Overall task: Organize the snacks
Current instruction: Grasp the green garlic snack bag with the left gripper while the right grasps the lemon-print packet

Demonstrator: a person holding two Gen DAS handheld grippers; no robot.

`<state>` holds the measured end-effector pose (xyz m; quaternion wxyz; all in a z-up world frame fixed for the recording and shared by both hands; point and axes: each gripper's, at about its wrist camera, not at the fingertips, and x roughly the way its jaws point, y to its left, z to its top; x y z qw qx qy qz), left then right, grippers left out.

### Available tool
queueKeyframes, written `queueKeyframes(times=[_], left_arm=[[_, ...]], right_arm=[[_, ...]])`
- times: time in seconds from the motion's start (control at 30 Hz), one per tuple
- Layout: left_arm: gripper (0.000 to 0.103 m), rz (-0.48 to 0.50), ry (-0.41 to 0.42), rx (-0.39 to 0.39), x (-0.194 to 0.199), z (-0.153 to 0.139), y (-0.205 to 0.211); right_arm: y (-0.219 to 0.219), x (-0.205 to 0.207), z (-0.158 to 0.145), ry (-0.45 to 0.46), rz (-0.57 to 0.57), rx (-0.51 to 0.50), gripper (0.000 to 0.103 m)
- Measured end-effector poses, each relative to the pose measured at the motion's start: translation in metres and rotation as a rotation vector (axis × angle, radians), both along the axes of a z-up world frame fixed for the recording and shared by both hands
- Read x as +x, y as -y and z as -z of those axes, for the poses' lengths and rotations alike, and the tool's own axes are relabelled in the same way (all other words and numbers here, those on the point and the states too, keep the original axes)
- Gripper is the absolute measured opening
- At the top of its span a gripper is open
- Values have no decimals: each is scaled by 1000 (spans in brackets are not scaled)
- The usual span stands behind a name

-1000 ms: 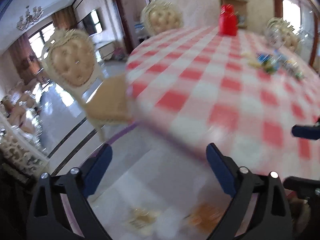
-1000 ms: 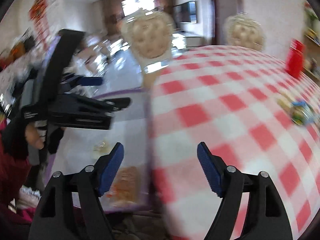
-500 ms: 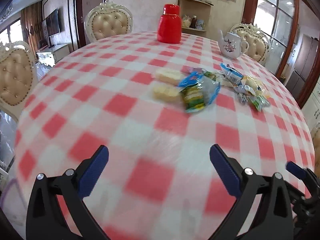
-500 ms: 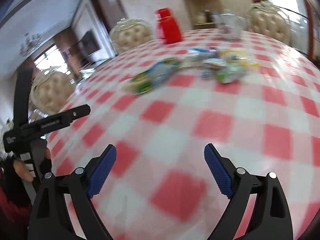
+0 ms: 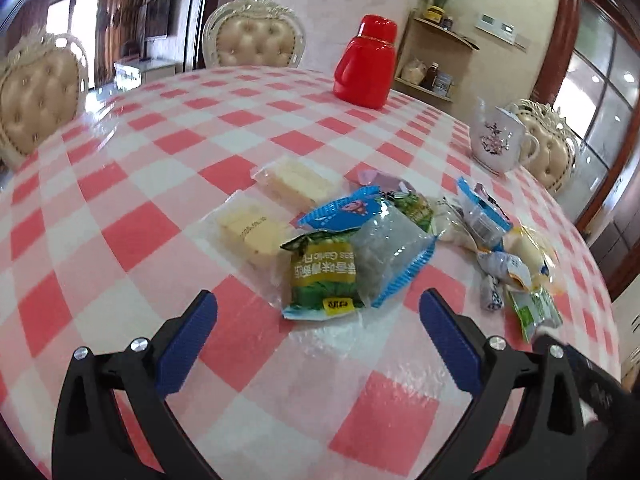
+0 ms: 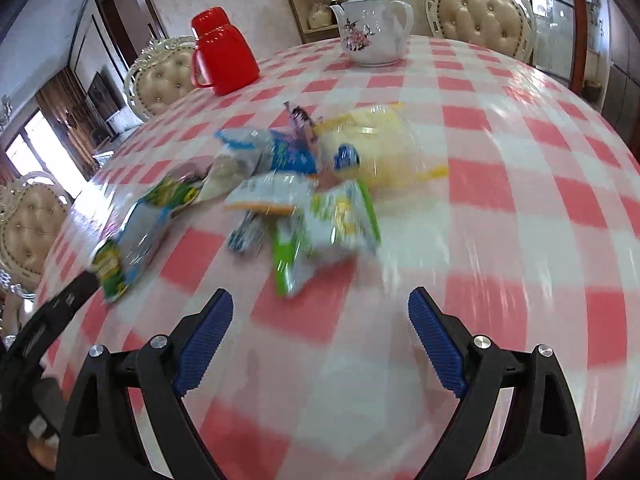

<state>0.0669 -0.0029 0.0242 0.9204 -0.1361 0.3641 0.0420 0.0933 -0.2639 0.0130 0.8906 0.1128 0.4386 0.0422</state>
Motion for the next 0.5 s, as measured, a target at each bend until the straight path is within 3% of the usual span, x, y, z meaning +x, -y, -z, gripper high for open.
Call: queueKeyframes(times=[0.13, 0.27, 0.3, 0.33, 0.5], left_arm=[[101, -36, 53, -31, -6, -3, -20], [101, -61, 26, -94, 1, 1, -32], [101, -58, 16, -99, 2, 2, -33], [101, -52, 10, -100, 3, 2, -33], [101, -69, 13, -69, -3, 1, -34]], right_arm=[[6, 30, 5, -17, 0, 11, 87], [-3, 33, 7, -28, -55, -28, 84], [-8, 27, 4, -8, -81, -63, 52], [-13, 19, 0, 18, -98, -98, 36], [-12, -20, -16, 81, -144, -68, 35]])
